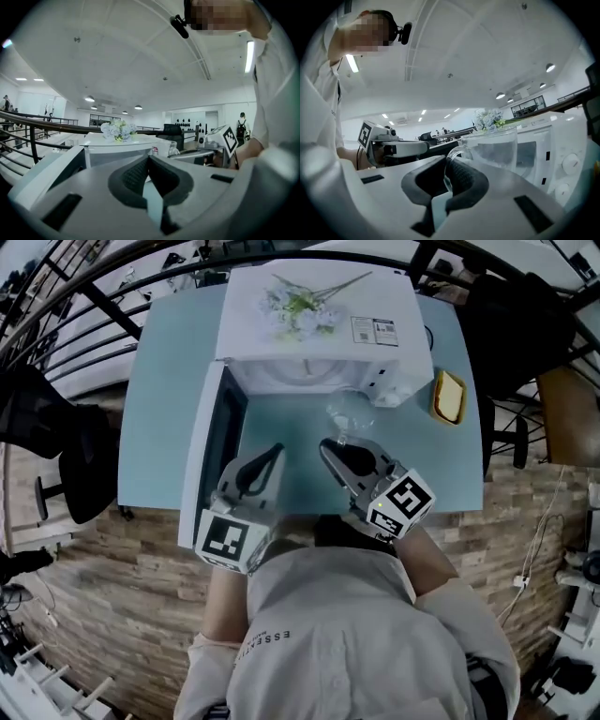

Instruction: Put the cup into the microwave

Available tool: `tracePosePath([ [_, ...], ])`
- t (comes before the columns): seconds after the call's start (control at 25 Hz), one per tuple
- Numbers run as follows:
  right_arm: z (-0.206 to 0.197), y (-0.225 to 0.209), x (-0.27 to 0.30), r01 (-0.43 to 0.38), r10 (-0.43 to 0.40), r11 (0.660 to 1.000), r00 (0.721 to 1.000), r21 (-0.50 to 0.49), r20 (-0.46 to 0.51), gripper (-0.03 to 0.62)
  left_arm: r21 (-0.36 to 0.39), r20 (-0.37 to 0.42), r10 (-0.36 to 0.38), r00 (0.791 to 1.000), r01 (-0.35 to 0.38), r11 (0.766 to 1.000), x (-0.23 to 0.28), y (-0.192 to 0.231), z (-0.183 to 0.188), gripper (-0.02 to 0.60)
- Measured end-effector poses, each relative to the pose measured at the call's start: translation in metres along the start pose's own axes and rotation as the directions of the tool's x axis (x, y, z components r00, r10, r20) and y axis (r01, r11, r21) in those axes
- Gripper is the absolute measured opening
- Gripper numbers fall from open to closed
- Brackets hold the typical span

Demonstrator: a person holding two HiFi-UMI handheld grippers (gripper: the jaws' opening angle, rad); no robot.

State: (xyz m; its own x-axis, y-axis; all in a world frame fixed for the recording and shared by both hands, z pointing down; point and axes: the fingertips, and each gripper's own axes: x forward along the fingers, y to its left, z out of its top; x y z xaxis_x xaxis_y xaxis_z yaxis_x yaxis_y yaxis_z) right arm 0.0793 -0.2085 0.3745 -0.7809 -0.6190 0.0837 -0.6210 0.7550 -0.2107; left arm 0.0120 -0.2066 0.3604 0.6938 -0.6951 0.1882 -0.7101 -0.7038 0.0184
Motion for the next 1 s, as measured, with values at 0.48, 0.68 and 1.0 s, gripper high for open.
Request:
tracePosePath([
  [0.48, -0.052, -0.060, 0.061, -0.159, 0.158, 0.987, 0.984, -0.018, -0.079, 0.028, -0.118, -0.023, 0.119, 0.993, -0.121, 0.986, 0.042, 0.034, -0.033, 0.002],
  [0.68, -0.062, -0.077, 0.087, -0.193, 0.188, 0.980, 0.978, -0.053, -0.087, 0.028, -0.108, -0.038, 0.125, 0.991, -0.128, 0.986, 0.052, 0.042, -0.046, 0.002],
  [1.0, -0.074, -0.102, 0.120, -0.200, 0.193, 0.977, 0.977, -0.071, -0.089, 0.029, -0.140, -0.086, 0.152, 0.985, -0.163, 0.977, 0.059, 0.050, -0.076, 0.002],
])
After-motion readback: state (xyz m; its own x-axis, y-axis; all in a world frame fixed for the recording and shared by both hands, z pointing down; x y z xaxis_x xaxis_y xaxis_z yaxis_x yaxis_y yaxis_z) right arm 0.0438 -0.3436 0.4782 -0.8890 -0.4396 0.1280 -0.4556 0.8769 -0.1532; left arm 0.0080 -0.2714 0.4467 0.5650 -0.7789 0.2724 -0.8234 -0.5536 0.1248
